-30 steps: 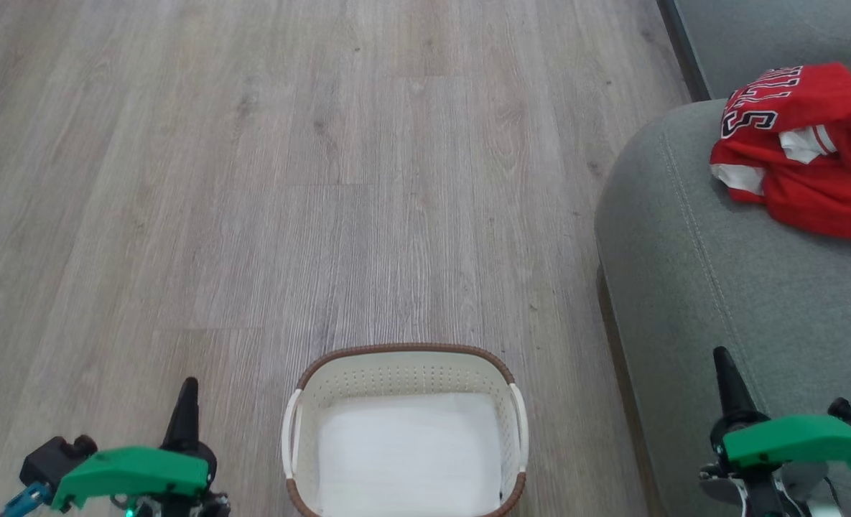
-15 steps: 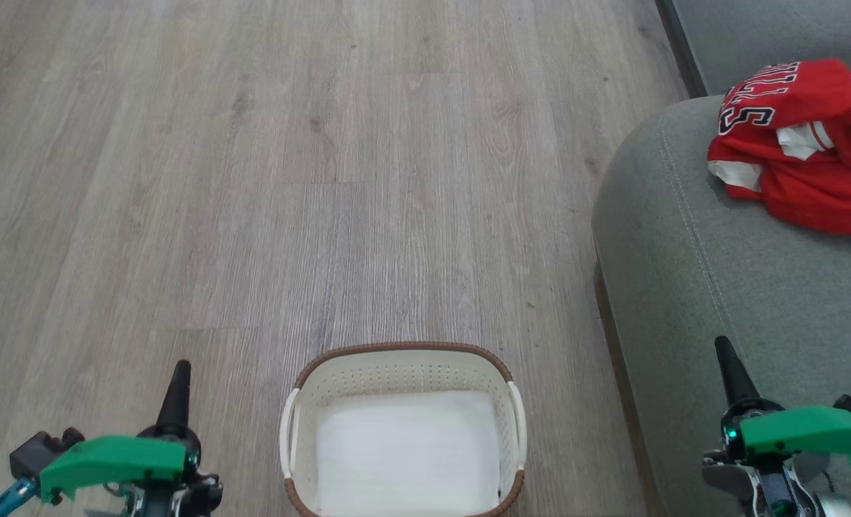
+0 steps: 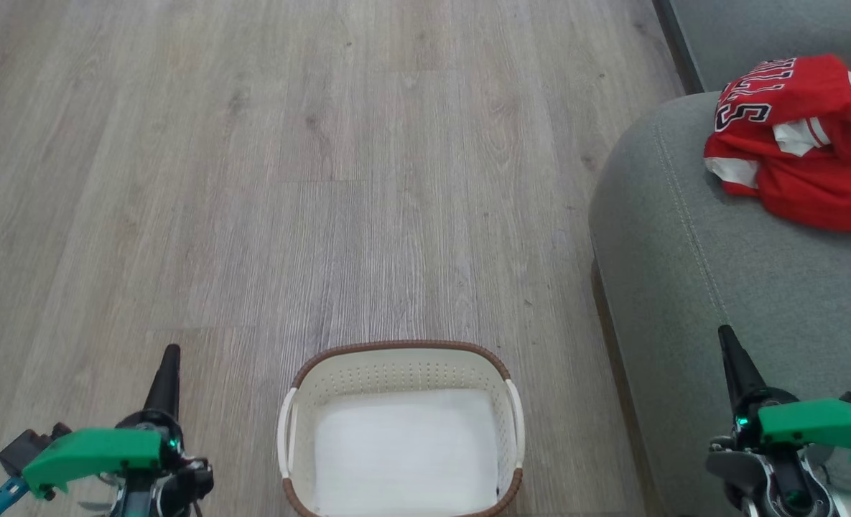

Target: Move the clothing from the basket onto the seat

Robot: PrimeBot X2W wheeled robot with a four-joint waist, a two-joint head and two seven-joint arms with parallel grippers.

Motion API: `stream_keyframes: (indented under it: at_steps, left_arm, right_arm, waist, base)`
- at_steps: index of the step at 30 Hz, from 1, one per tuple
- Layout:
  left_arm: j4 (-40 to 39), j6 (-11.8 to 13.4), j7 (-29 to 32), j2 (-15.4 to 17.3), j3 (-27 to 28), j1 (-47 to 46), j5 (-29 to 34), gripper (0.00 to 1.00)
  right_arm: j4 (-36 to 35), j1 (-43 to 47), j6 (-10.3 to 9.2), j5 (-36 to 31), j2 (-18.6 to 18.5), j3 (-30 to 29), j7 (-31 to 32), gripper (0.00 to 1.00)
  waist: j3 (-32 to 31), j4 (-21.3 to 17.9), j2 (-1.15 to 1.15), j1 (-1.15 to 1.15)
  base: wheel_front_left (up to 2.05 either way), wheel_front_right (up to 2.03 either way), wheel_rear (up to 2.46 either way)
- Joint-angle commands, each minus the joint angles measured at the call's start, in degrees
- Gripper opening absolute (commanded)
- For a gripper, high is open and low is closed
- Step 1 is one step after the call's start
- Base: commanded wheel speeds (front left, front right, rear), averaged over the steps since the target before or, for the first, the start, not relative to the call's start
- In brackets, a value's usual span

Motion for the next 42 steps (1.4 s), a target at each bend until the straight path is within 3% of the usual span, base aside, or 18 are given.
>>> stream_keyframes:
  at_steps: [1, 15, 42]
  left_arm:
    - [-2.0, -0.7, 0.6, 0.3, 2.1, -3.3, -1.5, 0.00]
    - [-2.1, -2.3, 3.0, 0.2, 4.0, -4.8, -10.3, 0.00]
    - [-2.1, -2.4, 3.0, 0.2, 4.0, -4.8, -10.5, 0.00]
  right_arm:
    - [-2.2, -3.2, 0.42, 1.8, -0.3, 0.8, 0.6, 0.00]
    - [-2.6, -4.2, 0.47, 11.0, -0.3, 0.3, 2.9, 0.00]
    - [-2.6, -4.2, 0.47, 11.2, -0.3, 0.3, 2.9, 0.00]
  waist:
    - [0.0, 0.0, 0.00, 0.00]
    - [0.2, -0.4, 0.00, 0.00]
    - [0.2, -0.4, 0.00, 0.00]
  base:
    - [0.00, 0.00, 0.00]
    - [0.00, 0.00, 0.00]
    - [0.00, 0.00, 0.00]
